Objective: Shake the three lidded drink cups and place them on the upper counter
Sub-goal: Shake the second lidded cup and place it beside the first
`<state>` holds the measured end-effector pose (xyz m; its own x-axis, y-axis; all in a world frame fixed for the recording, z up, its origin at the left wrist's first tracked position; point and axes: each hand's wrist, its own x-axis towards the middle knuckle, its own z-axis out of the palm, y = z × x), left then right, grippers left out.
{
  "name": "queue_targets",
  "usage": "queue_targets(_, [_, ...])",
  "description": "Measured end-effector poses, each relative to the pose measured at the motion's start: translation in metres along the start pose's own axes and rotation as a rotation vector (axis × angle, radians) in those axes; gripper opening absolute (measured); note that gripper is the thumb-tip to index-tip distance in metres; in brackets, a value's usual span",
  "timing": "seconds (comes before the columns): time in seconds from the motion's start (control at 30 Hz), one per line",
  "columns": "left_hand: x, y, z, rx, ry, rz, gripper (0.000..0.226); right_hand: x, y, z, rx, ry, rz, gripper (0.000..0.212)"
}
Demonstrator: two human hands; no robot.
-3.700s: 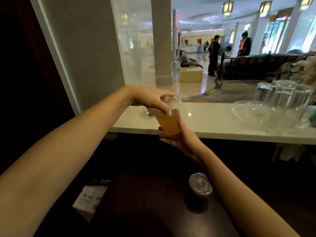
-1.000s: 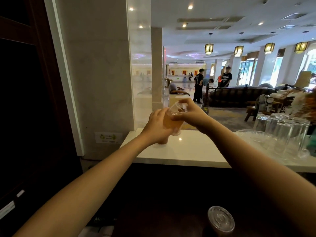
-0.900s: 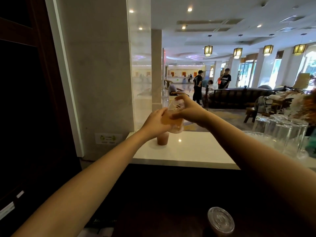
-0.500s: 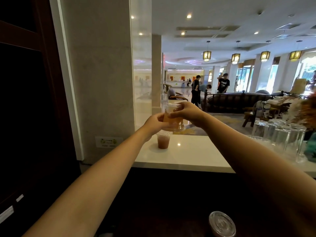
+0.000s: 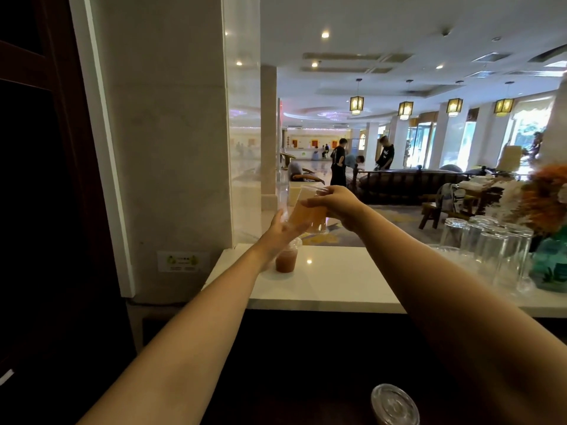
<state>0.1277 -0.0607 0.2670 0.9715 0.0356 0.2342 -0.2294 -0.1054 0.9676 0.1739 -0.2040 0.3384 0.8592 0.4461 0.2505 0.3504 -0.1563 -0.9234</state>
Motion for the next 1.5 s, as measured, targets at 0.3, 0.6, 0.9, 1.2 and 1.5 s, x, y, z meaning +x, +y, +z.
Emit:
queue_targets(0.3, [0.016,-0.009,0.039,-0.527,-0.013,-0.067,0.036,0.004,0.015,-0.006,0.209,0.129,0.079,0.052])
queue_targets(0.6, [0.034,0.009,0.033,-0.618,-0.007,0.069,0.036,-0.008,0.023,-0.042,0.252,0.040,0.086,0.057])
queue_targets(0.9, [0.056,0.051,0.032,-0.531,-0.013,0.131,0.048,-0.014,0.014,-0.043,0.117,0.059,0.037,0.040])
queue_targets(1.2, [0.074,0.081,0.012,-0.215,-0.160,0.054,0.043,-0.003,0.002,-0.040,0.163,0.161,-0.040,0.056])
queue_targets(1.5, [0.097,0.078,0.008,0.006,-0.168,0.097,0.030,0.022,0.010,-0.055,-0.022,0.142,-0.034,0.042])
